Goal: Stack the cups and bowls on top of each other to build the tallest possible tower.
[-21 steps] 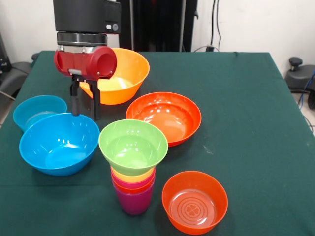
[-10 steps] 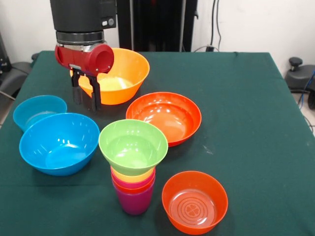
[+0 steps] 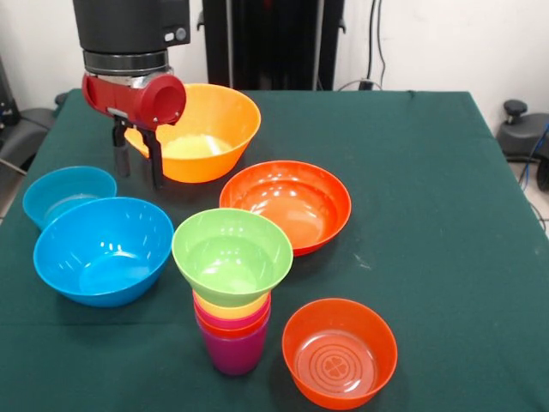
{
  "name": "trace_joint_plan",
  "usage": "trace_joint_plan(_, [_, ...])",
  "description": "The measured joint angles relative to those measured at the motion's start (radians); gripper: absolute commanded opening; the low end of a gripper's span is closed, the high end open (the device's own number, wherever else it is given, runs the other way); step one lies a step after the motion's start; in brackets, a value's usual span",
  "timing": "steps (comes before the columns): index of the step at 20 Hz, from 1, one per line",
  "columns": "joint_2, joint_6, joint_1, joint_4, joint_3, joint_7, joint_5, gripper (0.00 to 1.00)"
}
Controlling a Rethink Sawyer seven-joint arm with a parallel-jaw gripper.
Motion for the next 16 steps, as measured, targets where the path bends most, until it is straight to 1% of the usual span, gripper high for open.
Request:
trace_joint_plan(11, [0.0,0.022,0.006,-0.02,-0.042,0.0,-0.001,1.0])
trace_joint_plan(16, [0.0,0.022,0.004,-0.02,-0.046,0.0,-0.001,1.0])
